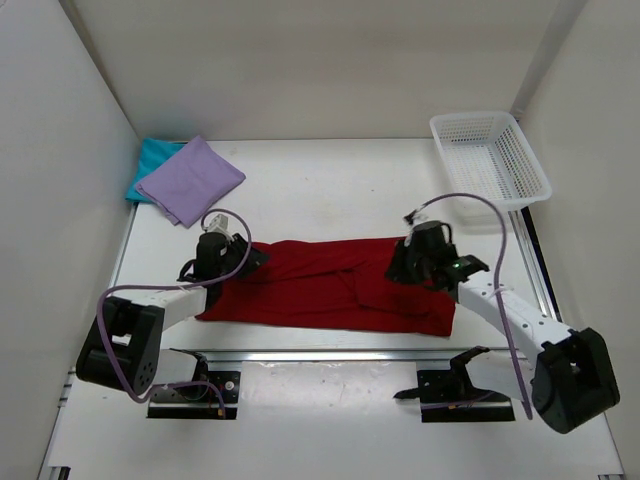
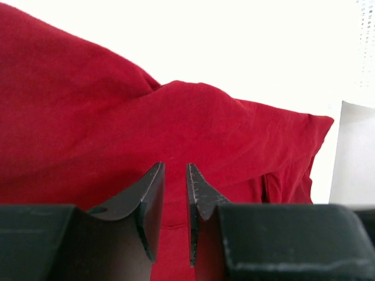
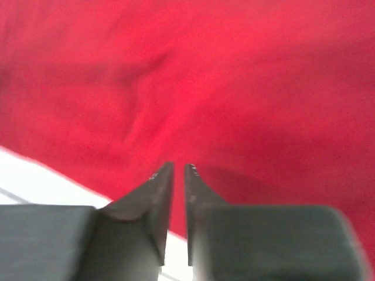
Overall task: Fold and stack the t-shirts
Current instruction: Fold the other side of the tshirt into a rectangle, then rotate the tshirt 90 degrees, then grab the bottom of the folded rectangular tshirt with both arms
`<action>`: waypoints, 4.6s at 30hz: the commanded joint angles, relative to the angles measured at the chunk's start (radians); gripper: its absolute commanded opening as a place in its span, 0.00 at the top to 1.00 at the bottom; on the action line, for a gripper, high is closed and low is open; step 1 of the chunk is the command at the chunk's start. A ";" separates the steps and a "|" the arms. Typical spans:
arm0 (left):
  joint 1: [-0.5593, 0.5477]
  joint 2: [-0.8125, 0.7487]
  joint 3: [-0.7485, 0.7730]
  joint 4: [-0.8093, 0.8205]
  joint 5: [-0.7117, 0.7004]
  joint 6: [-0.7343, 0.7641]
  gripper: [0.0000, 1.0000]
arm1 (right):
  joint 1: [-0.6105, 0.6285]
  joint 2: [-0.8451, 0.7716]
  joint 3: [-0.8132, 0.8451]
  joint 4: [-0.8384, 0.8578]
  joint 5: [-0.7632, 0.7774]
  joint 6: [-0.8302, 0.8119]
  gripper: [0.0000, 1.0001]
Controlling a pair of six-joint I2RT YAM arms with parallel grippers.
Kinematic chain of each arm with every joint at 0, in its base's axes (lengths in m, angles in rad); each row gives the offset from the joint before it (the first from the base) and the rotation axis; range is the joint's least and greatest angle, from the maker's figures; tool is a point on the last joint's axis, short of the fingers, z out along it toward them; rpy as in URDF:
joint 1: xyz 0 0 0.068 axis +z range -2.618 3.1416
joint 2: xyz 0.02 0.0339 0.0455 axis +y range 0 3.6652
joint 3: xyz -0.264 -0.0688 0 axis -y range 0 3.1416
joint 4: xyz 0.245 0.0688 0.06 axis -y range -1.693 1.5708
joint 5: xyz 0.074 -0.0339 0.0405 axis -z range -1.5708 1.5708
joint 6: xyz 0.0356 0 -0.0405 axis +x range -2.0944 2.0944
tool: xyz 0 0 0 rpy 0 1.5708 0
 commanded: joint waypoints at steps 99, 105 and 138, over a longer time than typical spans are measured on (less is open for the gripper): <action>-0.119 -0.253 0.029 -0.338 0.121 0.234 0.56 | -0.052 0.140 -0.209 0.424 -0.209 0.125 0.89; -0.222 -0.186 0.056 -0.425 0.061 0.309 0.49 | -0.081 -0.203 -0.320 0.187 -0.127 0.097 0.48; -0.417 -0.378 -0.170 -0.519 0.106 0.120 1.00 | 0.212 -0.531 -0.476 -0.039 -0.042 0.420 1.00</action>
